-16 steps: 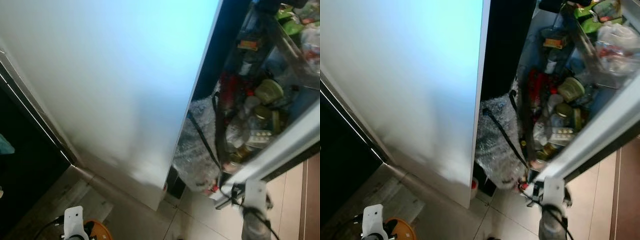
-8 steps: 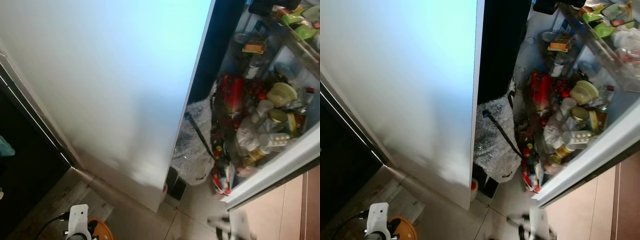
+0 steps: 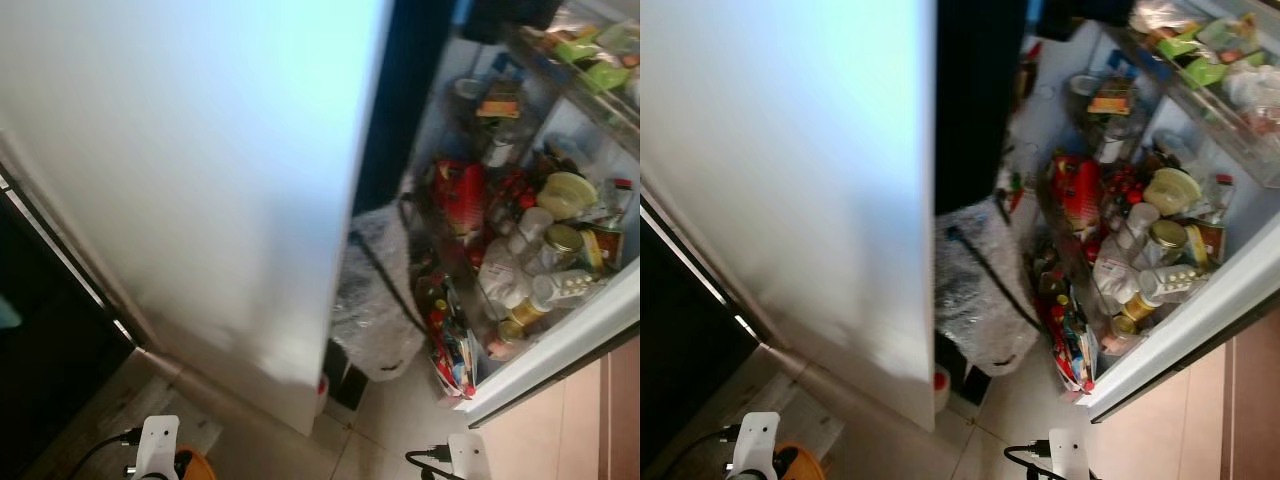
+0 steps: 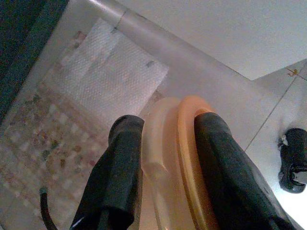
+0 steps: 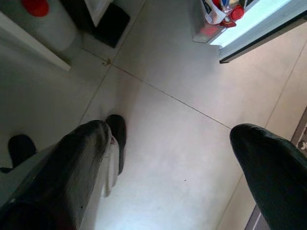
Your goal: Restocking fridge
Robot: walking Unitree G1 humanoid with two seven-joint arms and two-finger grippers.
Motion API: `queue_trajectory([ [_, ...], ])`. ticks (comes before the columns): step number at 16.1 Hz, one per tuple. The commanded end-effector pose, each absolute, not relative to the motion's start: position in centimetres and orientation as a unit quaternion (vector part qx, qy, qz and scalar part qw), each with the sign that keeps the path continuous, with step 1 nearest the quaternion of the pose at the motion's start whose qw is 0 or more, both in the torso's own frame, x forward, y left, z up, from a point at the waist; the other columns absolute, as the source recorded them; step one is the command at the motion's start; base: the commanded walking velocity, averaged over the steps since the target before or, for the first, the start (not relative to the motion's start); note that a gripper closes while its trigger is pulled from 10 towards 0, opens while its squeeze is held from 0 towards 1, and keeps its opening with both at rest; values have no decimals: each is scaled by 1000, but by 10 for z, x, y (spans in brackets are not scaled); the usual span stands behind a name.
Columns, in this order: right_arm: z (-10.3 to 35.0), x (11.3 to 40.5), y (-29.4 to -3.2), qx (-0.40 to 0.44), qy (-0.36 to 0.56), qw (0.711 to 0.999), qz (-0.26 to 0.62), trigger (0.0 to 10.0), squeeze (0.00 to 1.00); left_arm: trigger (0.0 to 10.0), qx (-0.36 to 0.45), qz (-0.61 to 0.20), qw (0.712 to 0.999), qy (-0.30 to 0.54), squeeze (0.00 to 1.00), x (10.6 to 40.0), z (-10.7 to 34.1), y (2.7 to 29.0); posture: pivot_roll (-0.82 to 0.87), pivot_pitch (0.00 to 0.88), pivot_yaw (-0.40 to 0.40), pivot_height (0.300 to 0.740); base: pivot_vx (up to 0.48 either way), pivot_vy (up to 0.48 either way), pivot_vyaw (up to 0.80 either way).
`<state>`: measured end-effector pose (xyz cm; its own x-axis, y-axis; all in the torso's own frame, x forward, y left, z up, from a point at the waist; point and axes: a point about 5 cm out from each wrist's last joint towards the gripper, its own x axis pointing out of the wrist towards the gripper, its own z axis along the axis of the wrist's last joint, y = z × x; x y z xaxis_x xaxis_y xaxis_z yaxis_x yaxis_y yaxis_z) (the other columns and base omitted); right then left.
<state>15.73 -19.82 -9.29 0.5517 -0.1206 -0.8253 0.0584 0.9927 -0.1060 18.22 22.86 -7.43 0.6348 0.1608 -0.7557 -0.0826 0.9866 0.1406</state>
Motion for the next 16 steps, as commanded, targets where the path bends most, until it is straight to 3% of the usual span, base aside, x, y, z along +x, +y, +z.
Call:
queue_trajectory([
  [1,-94,154,-197,-33,473,879,-48,10000,0,10000,49,48,860,506,0,142,-95,221,-5,91,-12,740,0,-319,0],
  [16,-85,175,-201,-25,449,892,-50,10000,0,10000,46,52,866,496,0,153,-93,214,-61,152,-32,740,0,-316,0],
])
